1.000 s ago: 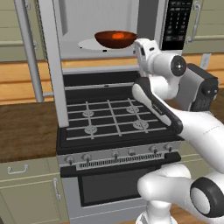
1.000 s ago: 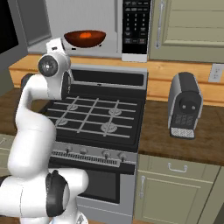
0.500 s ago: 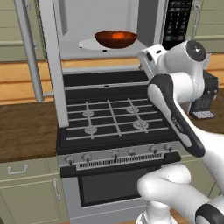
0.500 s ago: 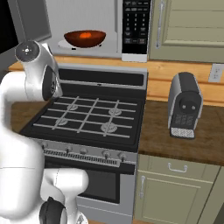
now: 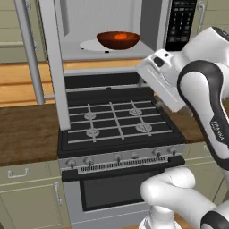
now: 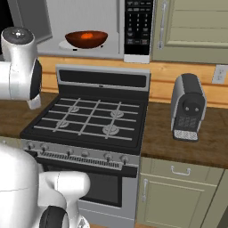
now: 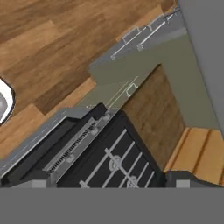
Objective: Pick the squash from the sink and place it in the bowl. Then pick the bowl and place it in the microwave. Then close the microwave door and press the start button.
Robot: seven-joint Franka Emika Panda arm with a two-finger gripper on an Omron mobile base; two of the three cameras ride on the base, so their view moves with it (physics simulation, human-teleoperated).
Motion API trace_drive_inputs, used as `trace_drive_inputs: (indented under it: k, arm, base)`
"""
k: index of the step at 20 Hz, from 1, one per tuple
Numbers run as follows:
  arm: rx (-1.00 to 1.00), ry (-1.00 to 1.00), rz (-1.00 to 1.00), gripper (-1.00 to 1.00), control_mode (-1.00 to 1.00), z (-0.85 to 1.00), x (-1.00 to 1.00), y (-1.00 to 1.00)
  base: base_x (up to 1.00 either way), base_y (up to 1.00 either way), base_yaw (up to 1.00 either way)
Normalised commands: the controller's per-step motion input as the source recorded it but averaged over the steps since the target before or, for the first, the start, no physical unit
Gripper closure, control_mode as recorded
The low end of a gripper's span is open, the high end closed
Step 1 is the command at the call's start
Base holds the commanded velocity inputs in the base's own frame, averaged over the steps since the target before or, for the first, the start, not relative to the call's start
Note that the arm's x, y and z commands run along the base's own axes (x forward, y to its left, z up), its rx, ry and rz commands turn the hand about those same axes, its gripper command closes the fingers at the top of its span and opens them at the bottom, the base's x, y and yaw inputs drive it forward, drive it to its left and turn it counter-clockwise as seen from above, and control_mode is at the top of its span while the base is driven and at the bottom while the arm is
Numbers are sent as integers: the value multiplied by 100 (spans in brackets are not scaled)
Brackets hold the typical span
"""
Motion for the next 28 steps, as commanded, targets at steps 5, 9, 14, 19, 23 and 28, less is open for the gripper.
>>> trace_drive_inputs:
  k: [5, 9, 14, 19, 23, 28]
  arm:
    - [10, 17, 30, -100, -100, 1, -100, 28]
    - [10, 3, 25, -100, -100, -6, -100, 35]
    - [11, 0, 2, -100, -100, 0, -100, 46]
    - [7, 0, -2, -100, -100, 0, -100, 49]
    - [0, 0, -7, -100, -100, 0, -78, 77]
    - [0, 0, -11, -100, -100, 3, -8, 93]
  base:
    - [0, 0, 0]
    - [0, 0, 0]
    - [0, 0, 0]
    - [0, 0, 0]
    - [0, 0, 0]
    - [0, 0, 0]
